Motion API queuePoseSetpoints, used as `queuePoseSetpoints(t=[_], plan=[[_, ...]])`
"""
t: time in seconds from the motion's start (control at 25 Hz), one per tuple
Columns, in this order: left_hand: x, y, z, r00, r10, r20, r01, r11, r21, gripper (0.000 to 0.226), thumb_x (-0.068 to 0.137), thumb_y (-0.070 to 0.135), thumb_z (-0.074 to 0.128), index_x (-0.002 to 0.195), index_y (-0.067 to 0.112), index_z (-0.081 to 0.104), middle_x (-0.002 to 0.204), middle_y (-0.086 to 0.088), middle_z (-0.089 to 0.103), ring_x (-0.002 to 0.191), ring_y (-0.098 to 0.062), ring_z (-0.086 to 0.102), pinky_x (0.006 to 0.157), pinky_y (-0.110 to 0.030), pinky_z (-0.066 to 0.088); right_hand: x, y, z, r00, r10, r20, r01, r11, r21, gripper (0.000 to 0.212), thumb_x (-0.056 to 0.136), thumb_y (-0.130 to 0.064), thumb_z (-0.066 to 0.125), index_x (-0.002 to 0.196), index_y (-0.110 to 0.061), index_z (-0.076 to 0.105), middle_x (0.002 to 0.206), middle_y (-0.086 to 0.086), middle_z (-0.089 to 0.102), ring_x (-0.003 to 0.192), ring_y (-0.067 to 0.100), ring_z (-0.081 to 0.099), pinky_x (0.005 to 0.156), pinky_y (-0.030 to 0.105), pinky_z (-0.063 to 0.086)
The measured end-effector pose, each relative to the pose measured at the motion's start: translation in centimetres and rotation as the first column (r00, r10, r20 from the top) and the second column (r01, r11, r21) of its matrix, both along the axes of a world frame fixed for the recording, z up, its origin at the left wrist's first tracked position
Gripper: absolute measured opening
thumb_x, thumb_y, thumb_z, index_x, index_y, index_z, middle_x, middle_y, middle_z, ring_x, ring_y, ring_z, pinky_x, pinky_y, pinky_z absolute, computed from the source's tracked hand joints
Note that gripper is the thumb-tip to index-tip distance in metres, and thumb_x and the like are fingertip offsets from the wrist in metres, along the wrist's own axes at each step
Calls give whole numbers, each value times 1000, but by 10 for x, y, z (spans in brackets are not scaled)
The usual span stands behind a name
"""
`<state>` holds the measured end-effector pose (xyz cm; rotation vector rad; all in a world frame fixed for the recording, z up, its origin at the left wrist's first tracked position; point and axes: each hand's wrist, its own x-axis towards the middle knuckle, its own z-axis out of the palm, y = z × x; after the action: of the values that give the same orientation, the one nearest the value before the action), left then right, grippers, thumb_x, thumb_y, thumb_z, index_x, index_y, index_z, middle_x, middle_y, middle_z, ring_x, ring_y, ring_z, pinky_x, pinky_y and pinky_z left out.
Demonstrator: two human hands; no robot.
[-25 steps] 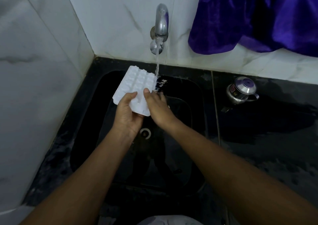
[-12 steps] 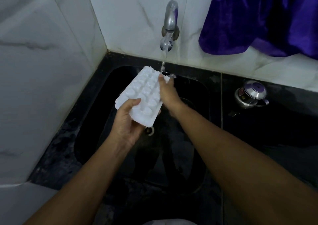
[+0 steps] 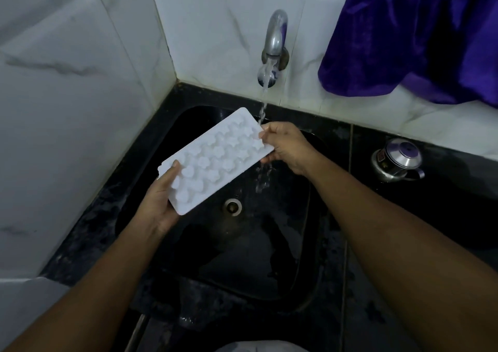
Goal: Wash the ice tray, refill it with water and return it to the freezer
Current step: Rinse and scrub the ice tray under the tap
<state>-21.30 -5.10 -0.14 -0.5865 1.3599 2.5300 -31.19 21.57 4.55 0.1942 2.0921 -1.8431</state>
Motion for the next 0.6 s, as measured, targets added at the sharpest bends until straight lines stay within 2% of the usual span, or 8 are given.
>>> queuePoseSetpoints(t=[0.12, 0.24, 0.32, 0.4, 0.48, 0.56, 0.6], plan=[[-1, 22, -1, 974, 216, 76, -188, 944, -270, 58, 96, 54, 70, 139, 15, 66, 131, -2, 76, 119, -24, 73, 79, -33, 63, 4, -5, 0, 991, -107, -85, 113, 991, 69, 43, 104, -31, 61, 101, 12, 64, 86, 19, 75, 61, 23, 67, 51, 35, 54], [0, 25, -2, 990, 142, 20, -133, 962, -237, 54, 99, 48, 68, 139, 11, 64, 124, -3, 77, 96, -15, 80, 67, -26, 63, -3, -3, 9, 996, -81, -36, 86, 983, 164, 53, 100, -49, 62, 95, 3, 69, 71, 12, 71, 47, 15, 59, 45, 29, 49], [-4, 21, 1, 996, 84, 29, -75, 969, -237, 51, 99, 44, 70, 138, 12, 65, 122, -5, 78, 92, -16, 80, 68, -28, 63, -11, 1, 14, 999, -37, -3, 37, 978, 204, 49, 101, -46, 62, 95, 3, 71, 75, 11, 71, 57, 19, 64, 49, 29, 52], [-11, 16, 1, 996, 71, 47, -56, 962, -268, 50, 93, 44, 75, 132, 14, 68, 121, -6, 79, 93, -17, 80, 67, -30, 63, -18, 4, 15, 999, -21, -41, 28, 986, 166, 31, 104, -23, 60, 103, 7, 71, 89, 21, 72, 76, 28, 66, 66, 36, 55], [-18, 13, 1, 998, 60, 35, -48, 962, -270, 49, 87, 46, 78, 126, 16, 70, 115, -7, 80, 86, -17, 80, 62, -28, 62, -20, 6, 12, 995, -16, -94, 29, 990, 136, 25, 104, -13, 58, 104, 9, 70, 92, 24, 72, 79, 30, 62, 69, 39, 53], [-27, 12, 3, 1000, 9, -2, -9, 964, -265, 46, 86, 45, 79, 122, 18, 71, 115, -8, 80, 90, -21, 81, 64, -31, 63, -20, 6, 9, 988, -58, -146, 80, 986, 146, 38, 105, -26, 59, 93, 9, 66, 75, 10, 63, 70, 25, 55, 59, 31, 47], [-32, 12, 4, 1000, -21, -20, 15, 965, -263, 42, 87, 44, 79, 120, 19, 72, 114, -7, 80, 92, -22, 81, 66, -32, 63, -22, 6, 8, 985, -98, -144, 120, 981, 154, 42, 104, -37, 60, 87, 2, 65, 70, 4, 57, 65, 20, 53, 55, 28, 44]])
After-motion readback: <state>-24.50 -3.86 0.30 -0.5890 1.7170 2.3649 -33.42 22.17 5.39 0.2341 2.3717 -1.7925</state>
